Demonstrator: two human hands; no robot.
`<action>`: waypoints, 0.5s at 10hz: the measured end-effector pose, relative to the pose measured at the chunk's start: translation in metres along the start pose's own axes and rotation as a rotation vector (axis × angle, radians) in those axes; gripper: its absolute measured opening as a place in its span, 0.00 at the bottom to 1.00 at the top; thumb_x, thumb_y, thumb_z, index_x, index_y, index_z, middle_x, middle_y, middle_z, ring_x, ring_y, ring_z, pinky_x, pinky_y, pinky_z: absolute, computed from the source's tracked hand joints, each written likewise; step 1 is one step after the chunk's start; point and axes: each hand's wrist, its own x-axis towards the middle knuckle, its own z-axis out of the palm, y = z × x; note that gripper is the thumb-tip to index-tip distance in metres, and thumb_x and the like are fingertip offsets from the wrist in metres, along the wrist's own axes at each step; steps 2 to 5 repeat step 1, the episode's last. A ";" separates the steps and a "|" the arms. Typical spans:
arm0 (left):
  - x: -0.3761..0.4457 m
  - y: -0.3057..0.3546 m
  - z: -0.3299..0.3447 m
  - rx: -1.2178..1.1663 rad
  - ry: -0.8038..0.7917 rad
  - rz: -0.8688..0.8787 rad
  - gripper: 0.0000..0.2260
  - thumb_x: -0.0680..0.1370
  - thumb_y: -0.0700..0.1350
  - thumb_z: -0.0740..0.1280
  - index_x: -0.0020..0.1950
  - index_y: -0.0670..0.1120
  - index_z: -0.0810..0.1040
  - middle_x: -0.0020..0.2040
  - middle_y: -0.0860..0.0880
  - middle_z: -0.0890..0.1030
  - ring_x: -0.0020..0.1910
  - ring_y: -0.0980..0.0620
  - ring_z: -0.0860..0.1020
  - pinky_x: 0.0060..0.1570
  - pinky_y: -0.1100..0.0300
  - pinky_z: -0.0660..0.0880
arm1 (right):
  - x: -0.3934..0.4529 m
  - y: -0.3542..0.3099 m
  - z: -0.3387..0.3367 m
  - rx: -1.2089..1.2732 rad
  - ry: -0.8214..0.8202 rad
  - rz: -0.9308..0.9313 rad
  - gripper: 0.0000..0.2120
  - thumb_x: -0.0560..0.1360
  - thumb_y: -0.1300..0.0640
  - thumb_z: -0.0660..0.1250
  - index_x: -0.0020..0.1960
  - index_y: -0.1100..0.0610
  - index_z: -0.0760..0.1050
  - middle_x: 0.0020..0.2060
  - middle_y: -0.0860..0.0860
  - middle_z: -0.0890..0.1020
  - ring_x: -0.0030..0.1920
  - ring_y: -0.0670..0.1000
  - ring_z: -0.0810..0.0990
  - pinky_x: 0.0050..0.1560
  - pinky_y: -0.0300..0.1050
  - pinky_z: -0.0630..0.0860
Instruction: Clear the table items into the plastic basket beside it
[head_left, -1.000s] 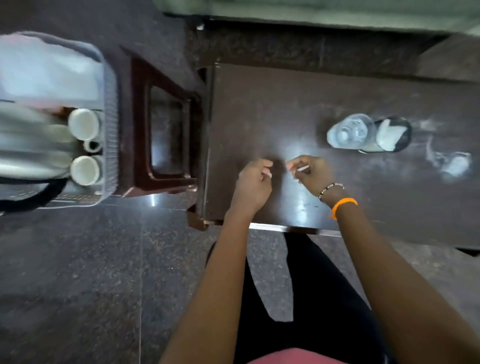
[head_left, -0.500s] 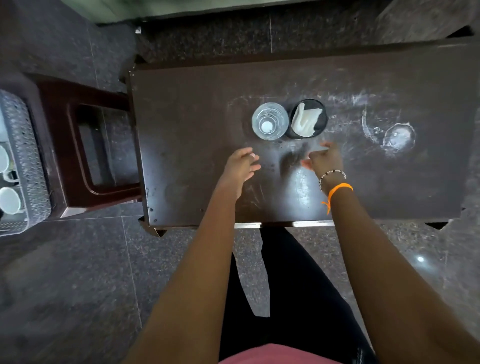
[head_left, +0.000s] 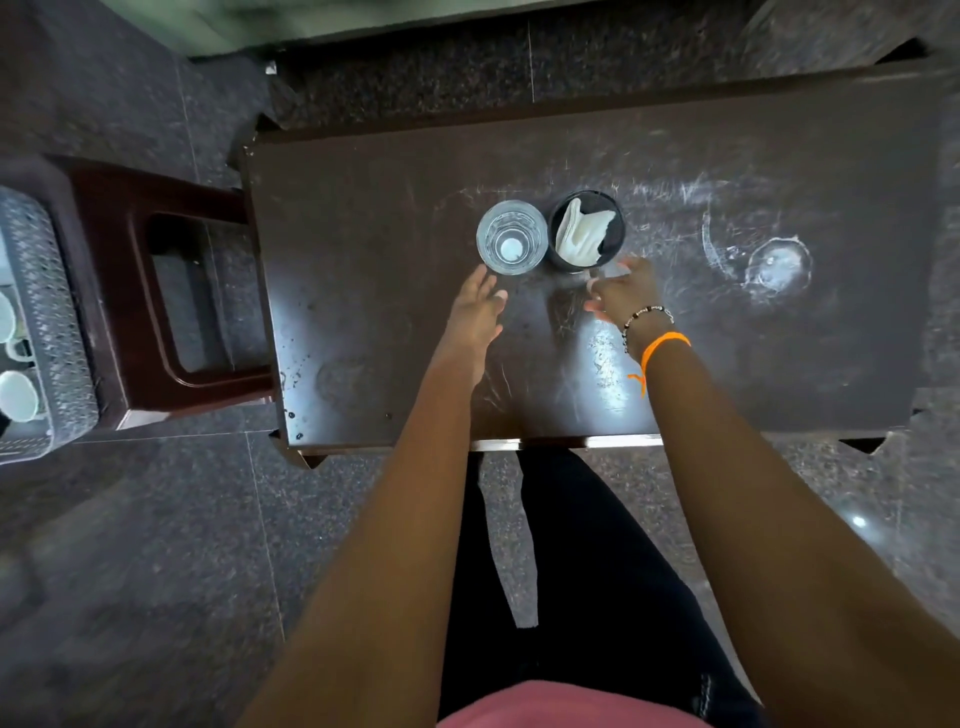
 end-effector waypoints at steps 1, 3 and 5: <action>-0.016 0.000 -0.002 0.112 0.055 0.073 0.21 0.81 0.38 0.58 0.74 0.46 0.61 0.73 0.48 0.68 0.69 0.51 0.68 0.66 0.57 0.66 | -0.015 -0.008 -0.009 -0.014 0.042 -0.039 0.15 0.75 0.65 0.60 0.61 0.60 0.63 0.46 0.58 0.76 0.29 0.49 0.74 0.35 0.41 0.71; -0.016 0.000 -0.002 0.112 0.055 0.073 0.21 0.81 0.38 0.58 0.74 0.46 0.61 0.73 0.48 0.68 0.69 0.51 0.68 0.66 0.57 0.66 | -0.015 -0.008 -0.009 -0.014 0.042 -0.039 0.15 0.75 0.65 0.60 0.61 0.60 0.63 0.46 0.58 0.76 0.29 0.49 0.74 0.35 0.41 0.71; -0.016 0.000 -0.002 0.112 0.055 0.073 0.21 0.81 0.38 0.58 0.74 0.46 0.61 0.73 0.48 0.68 0.69 0.51 0.68 0.66 0.57 0.66 | -0.015 -0.008 -0.009 -0.014 0.042 -0.039 0.15 0.75 0.65 0.60 0.61 0.60 0.63 0.46 0.58 0.76 0.29 0.49 0.74 0.35 0.41 0.71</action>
